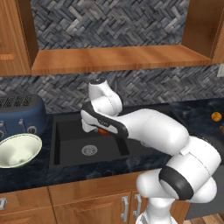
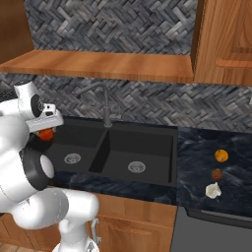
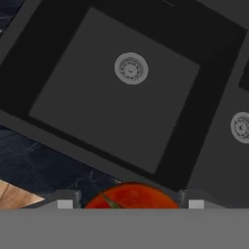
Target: There is a mixed pile of frozen fruits and vegetables on the counter. Locate all the frozen vegetables and place the items in a bowl on the counter. Take all the frozen fruits and defrost them in a running sink.
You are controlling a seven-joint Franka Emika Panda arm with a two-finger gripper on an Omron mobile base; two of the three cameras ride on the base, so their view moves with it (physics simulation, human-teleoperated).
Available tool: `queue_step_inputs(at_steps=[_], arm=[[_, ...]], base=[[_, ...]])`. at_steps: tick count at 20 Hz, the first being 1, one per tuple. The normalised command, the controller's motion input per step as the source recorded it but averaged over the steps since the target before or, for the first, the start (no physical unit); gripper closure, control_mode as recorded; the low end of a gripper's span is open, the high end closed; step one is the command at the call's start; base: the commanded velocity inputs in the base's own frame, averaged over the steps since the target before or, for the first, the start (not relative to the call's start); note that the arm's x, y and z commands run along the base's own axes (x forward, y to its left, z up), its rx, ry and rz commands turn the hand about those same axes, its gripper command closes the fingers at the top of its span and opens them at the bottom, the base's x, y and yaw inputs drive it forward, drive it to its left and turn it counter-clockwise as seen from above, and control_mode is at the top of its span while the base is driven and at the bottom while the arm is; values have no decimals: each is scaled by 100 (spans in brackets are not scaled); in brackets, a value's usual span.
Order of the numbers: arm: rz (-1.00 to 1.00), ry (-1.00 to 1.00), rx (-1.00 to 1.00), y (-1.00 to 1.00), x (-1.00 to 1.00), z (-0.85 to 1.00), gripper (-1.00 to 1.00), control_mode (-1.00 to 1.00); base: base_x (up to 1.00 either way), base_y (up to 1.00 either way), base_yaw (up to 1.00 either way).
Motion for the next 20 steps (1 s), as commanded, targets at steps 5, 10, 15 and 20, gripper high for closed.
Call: queue_step_inputs(at_steps=[5,10,15,20], arm=[[14,0,1,36,4,8,100,-100],[12,0,1,35,5,5,100,-100],[12,0,1,36,7,1,100,-100],[13,0,0,37,6,0,100,-100]], base=[[0,0,0],[0,0,0],[0,0,0],[0,0,0]])
